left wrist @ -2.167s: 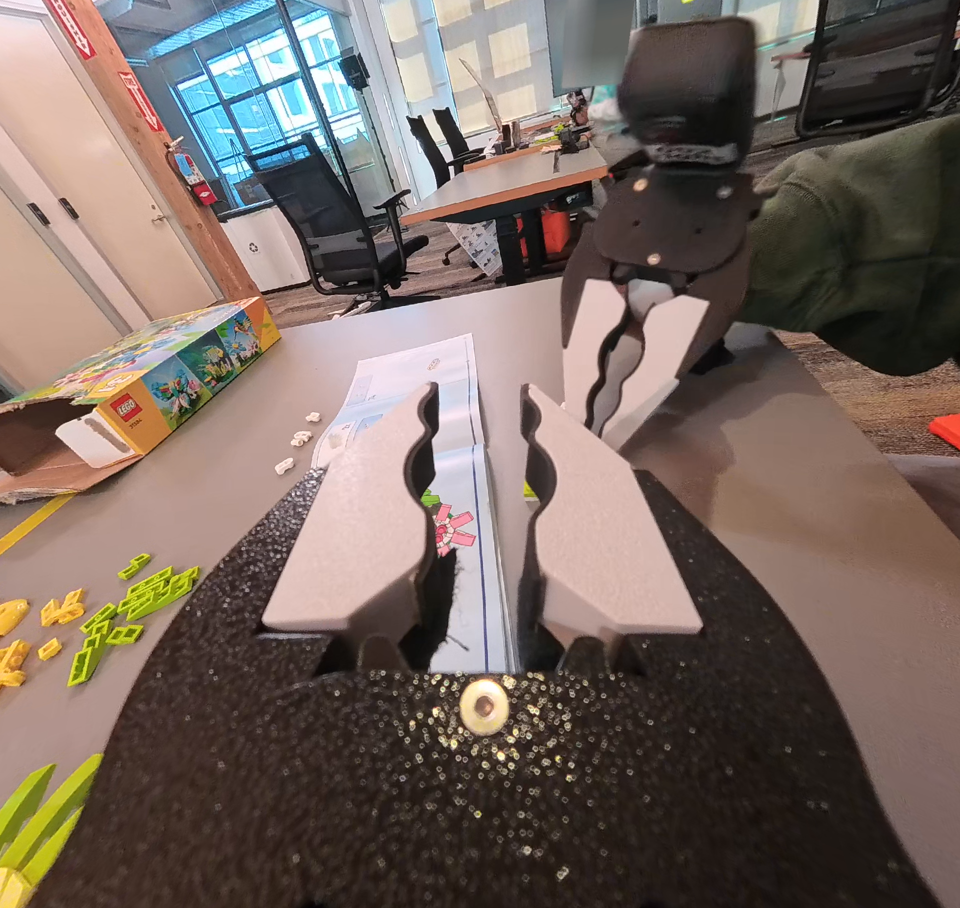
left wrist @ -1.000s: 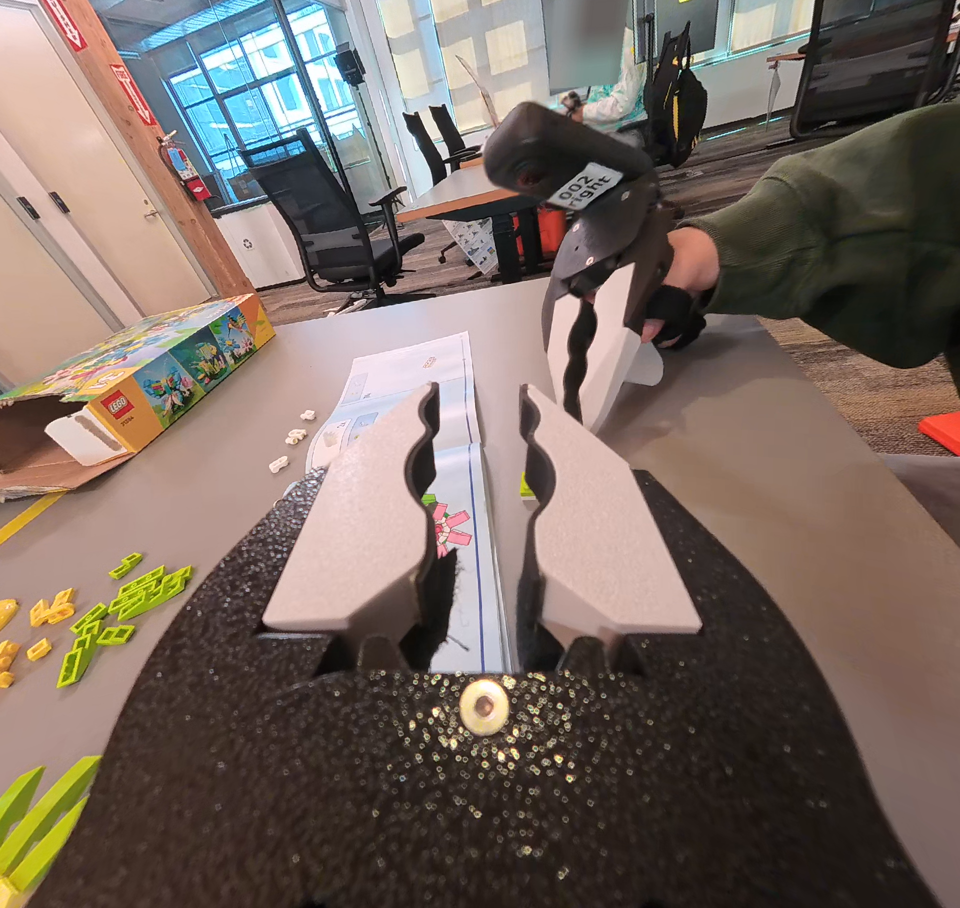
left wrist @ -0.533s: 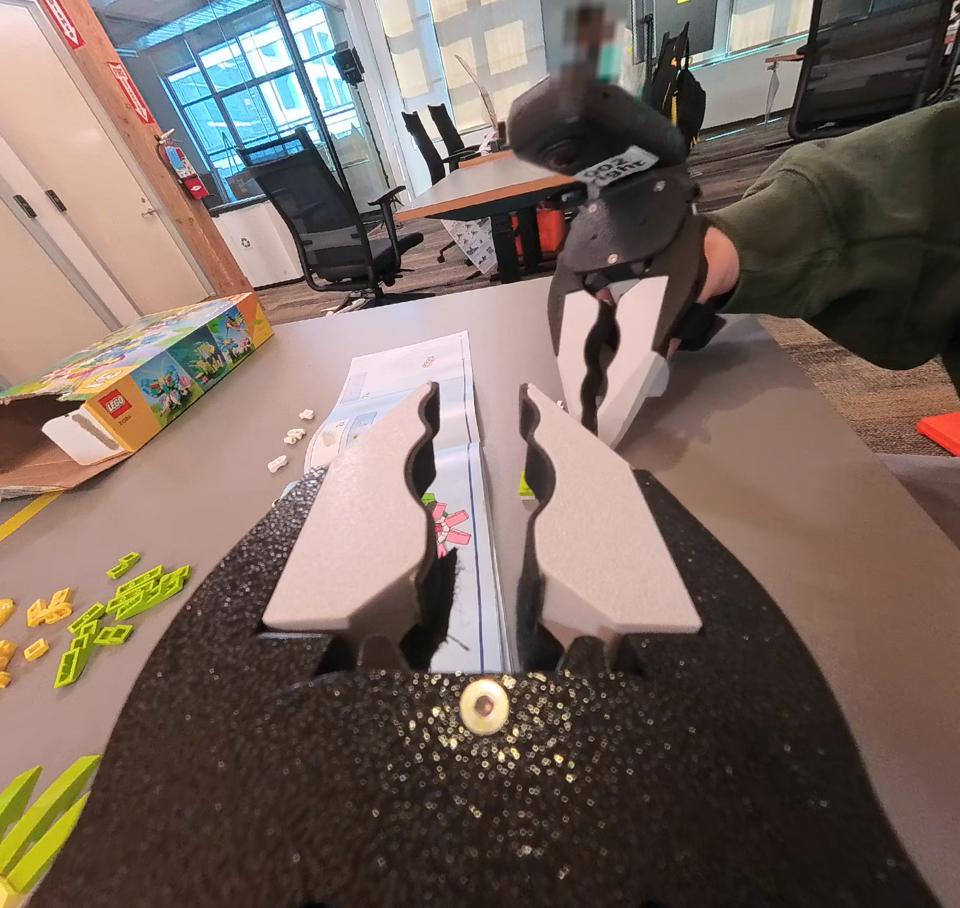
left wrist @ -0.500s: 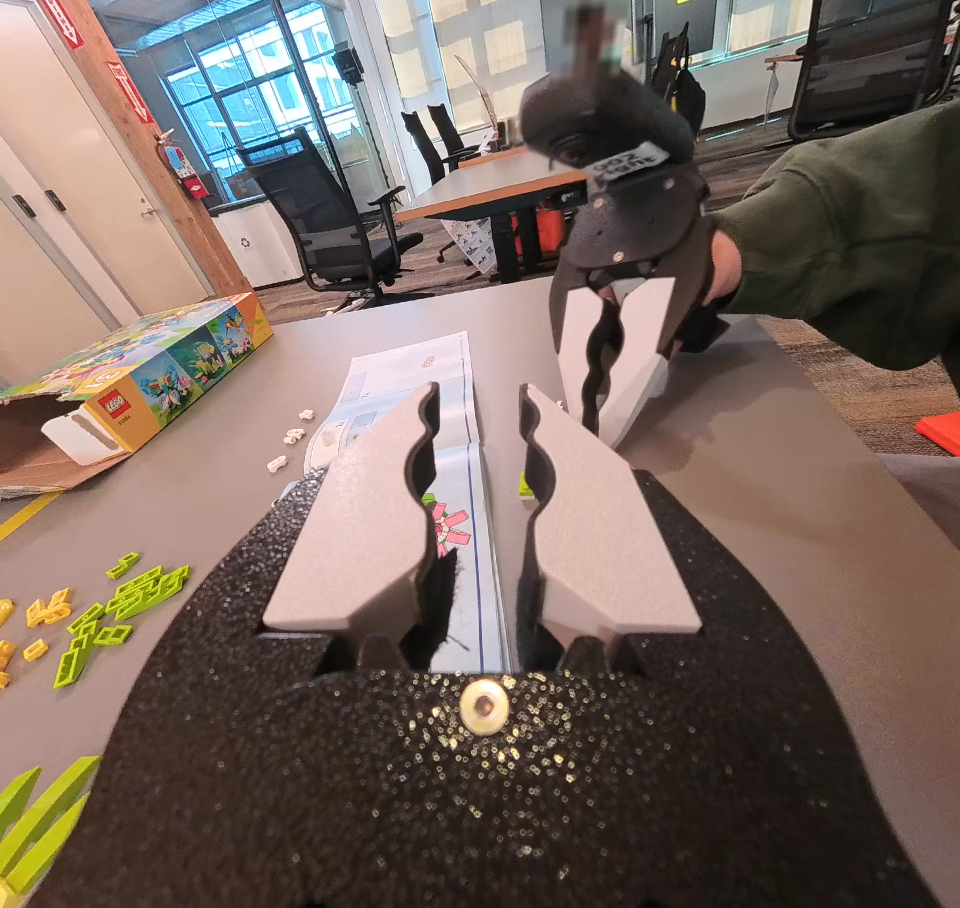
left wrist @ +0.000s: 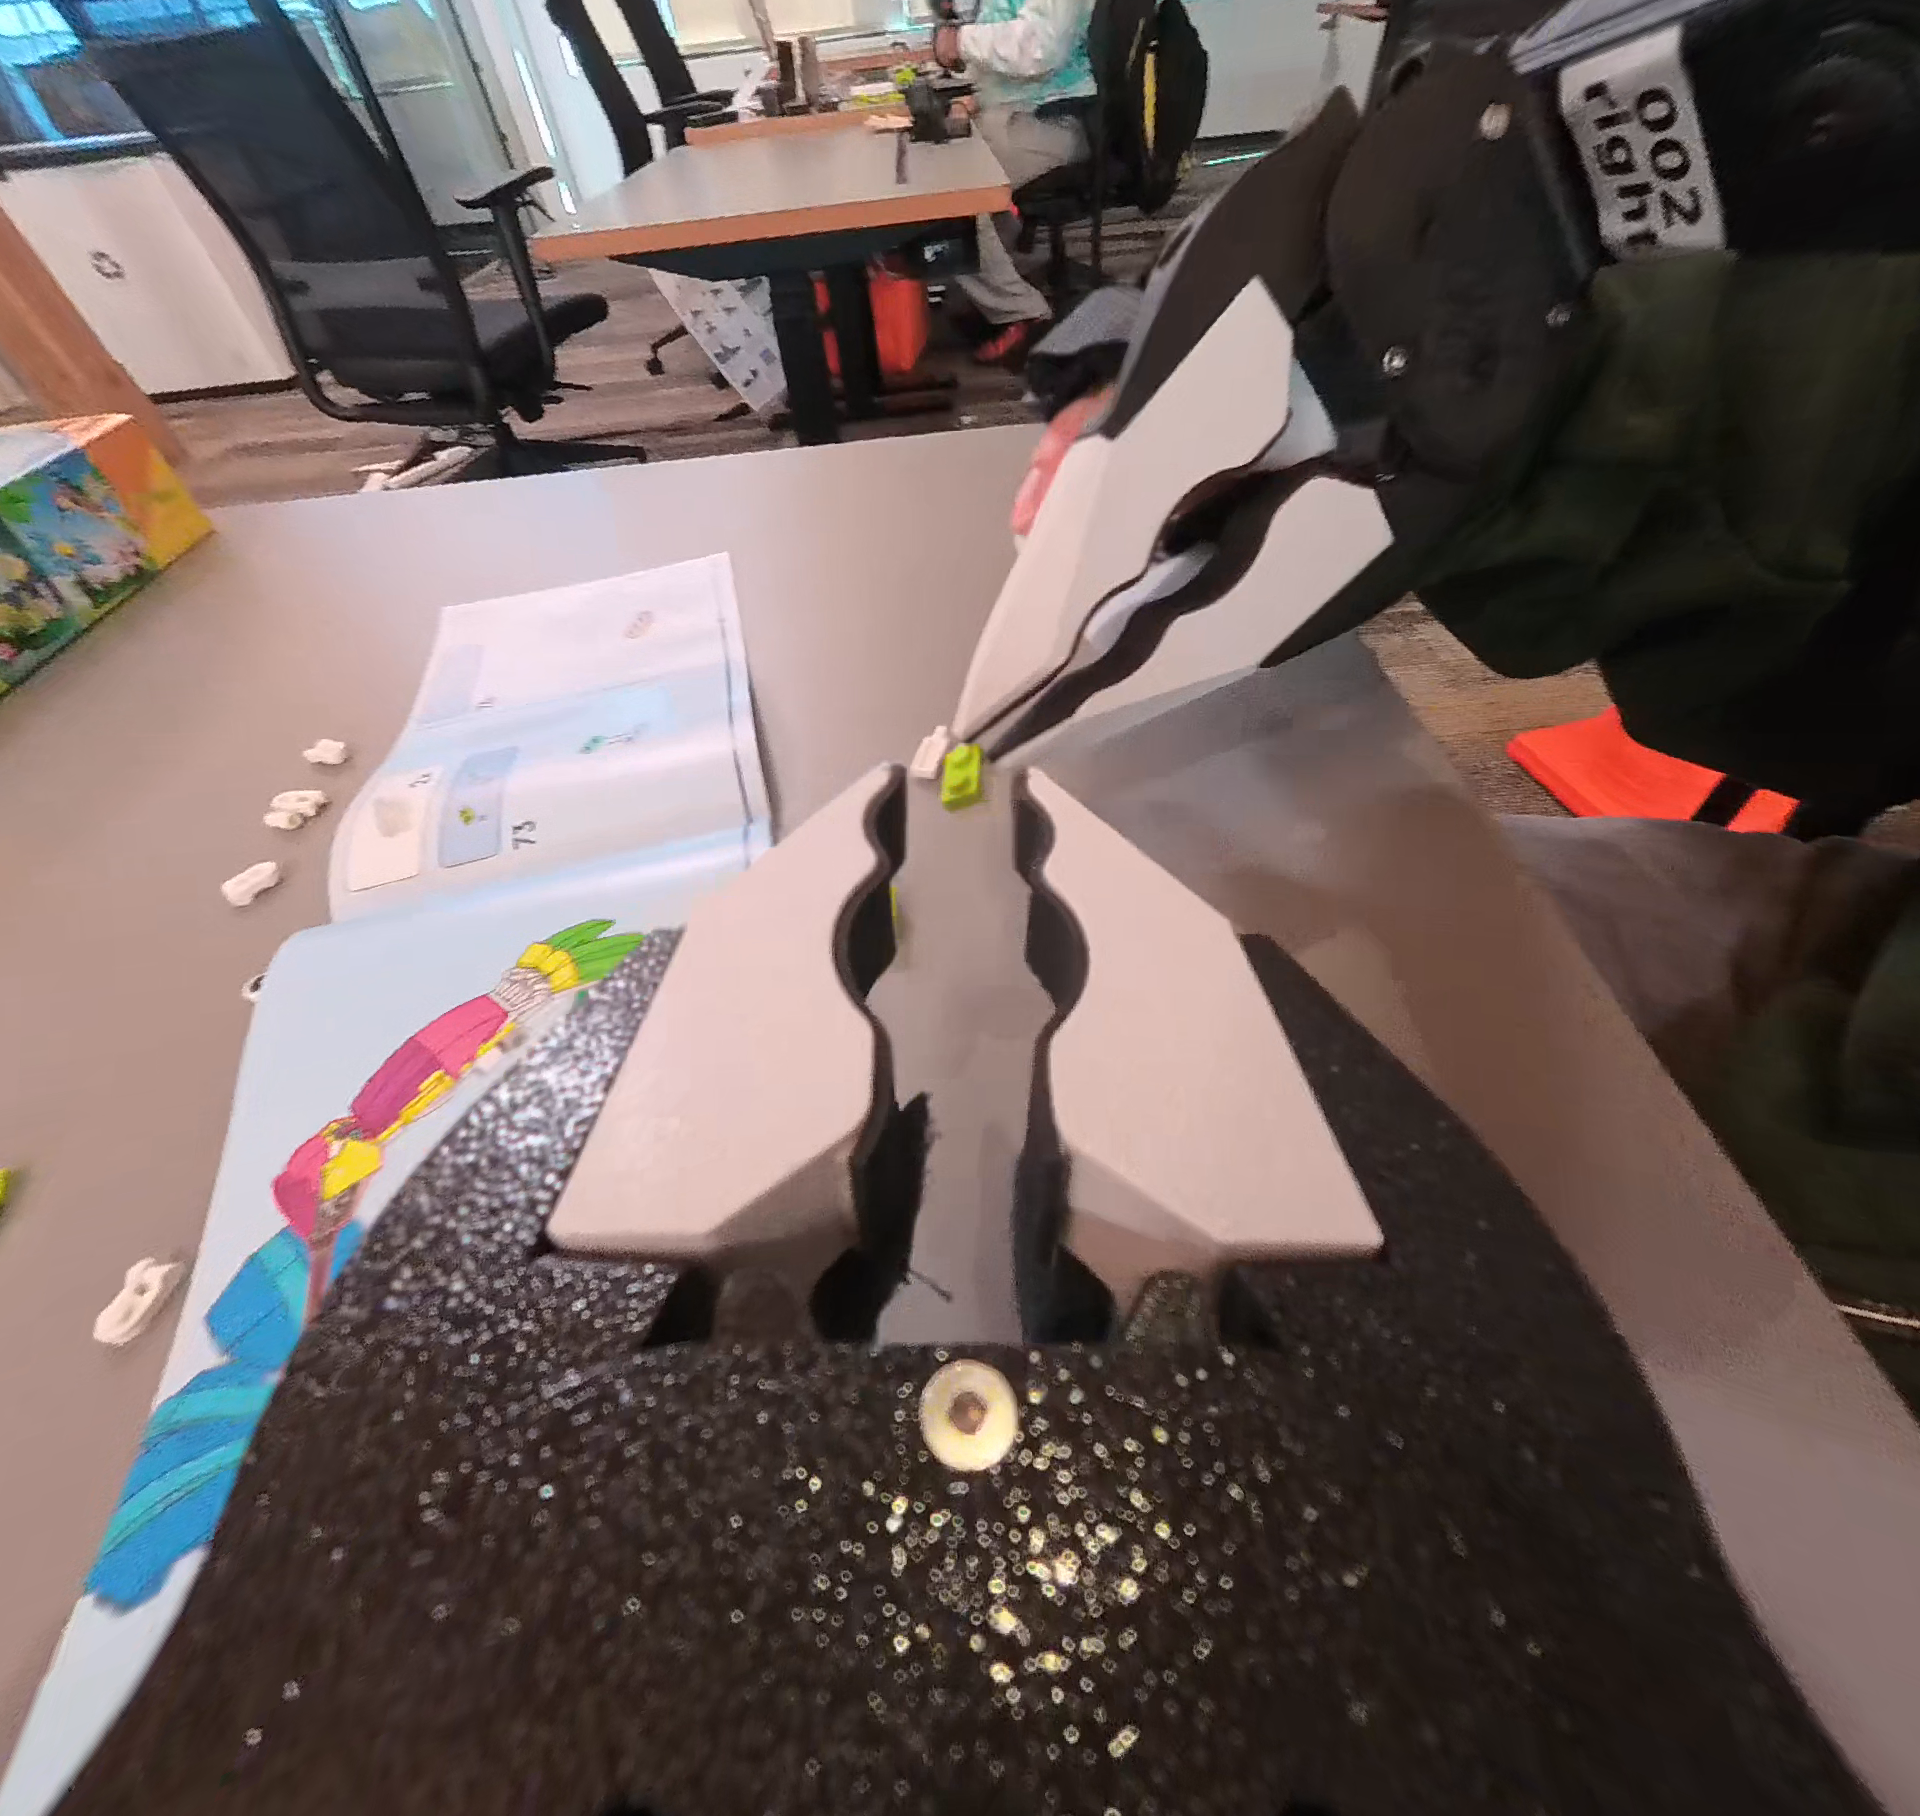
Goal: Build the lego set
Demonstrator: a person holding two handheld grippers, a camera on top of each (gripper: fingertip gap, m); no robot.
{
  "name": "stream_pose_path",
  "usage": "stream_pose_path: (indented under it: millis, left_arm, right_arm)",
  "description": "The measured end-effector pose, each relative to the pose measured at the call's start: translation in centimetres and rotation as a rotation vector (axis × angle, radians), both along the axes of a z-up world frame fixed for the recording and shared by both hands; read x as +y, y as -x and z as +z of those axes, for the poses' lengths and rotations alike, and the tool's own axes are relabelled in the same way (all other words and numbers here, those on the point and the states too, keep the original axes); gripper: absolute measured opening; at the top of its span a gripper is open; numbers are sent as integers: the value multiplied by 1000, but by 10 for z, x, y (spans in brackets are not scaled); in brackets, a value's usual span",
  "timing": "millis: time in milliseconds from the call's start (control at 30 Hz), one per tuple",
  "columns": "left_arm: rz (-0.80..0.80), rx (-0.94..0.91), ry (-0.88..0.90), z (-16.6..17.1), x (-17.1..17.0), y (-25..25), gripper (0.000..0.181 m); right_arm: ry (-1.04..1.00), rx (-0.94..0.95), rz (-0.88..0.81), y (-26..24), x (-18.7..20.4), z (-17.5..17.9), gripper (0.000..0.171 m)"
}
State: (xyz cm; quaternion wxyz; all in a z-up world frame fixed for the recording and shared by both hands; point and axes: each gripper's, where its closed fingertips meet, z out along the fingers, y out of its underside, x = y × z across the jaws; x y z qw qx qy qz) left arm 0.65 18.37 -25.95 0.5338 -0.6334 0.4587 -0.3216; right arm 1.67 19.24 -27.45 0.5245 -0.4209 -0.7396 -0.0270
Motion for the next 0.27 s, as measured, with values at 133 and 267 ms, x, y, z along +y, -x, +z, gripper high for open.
stream_pose_path:
  millis: [133, 267]
  left_arm:
    - [-24, 13, 14, -2, -5, -4, 15]
    - [-27, 7, 19, -2, -5, -4, 13]
  right_arm:
    - [-106, 3, 28, 5, -6, 9, 3]
    - [-166, 27, 45, 9, -11, 17, 3]
